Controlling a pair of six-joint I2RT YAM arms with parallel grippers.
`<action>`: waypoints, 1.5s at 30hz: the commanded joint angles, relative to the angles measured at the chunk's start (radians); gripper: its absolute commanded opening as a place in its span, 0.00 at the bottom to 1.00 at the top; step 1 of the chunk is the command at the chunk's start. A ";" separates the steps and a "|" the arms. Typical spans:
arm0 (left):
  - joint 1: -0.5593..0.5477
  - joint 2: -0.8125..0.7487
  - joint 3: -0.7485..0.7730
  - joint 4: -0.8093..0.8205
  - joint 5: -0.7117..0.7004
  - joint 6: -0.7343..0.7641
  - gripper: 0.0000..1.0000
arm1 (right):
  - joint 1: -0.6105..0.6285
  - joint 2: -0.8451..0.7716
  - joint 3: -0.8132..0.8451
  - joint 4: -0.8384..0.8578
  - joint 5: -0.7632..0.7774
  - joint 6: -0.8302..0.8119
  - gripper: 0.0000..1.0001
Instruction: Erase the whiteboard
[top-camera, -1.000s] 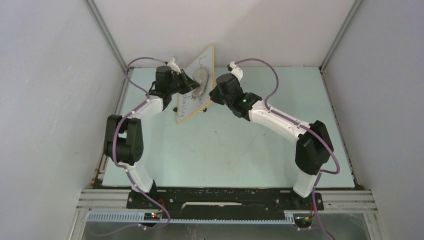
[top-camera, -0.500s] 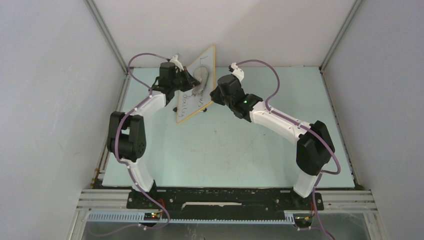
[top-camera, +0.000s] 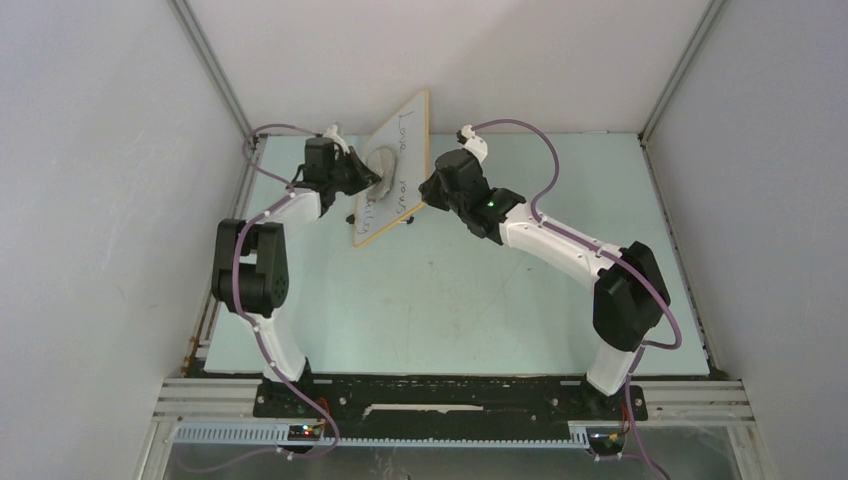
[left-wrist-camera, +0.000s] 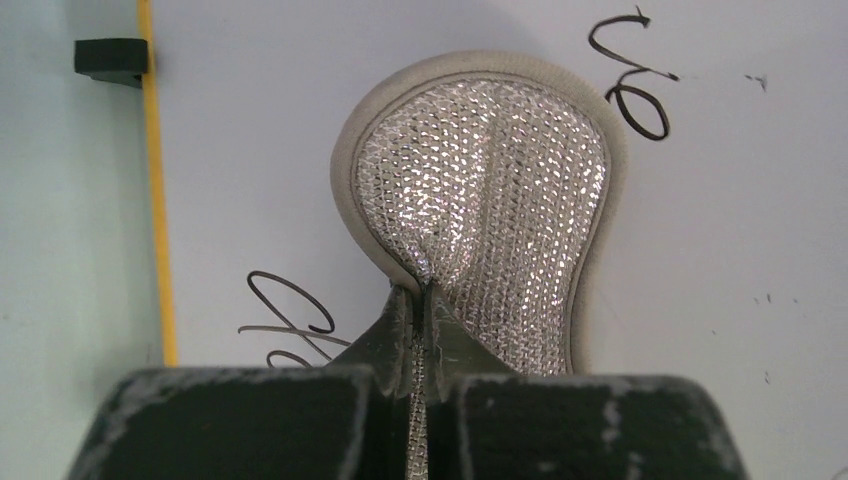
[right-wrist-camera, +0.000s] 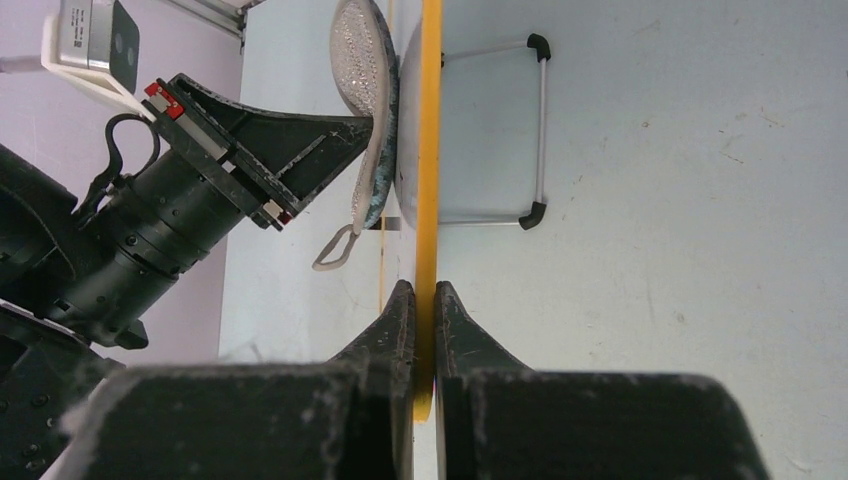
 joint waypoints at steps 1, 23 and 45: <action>-0.064 -0.101 -0.079 0.120 0.098 -0.008 0.00 | 0.024 -0.036 -0.006 0.066 -0.055 -0.029 0.00; -0.056 -0.154 -0.200 0.042 -0.088 -0.142 0.00 | 0.019 -0.062 -0.034 0.085 -0.061 -0.015 0.00; -0.194 -0.265 -0.241 0.237 -0.040 -0.112 0.00 | 0.016 -0.079 -0.045 0.090 -0.070 -0.011 0.00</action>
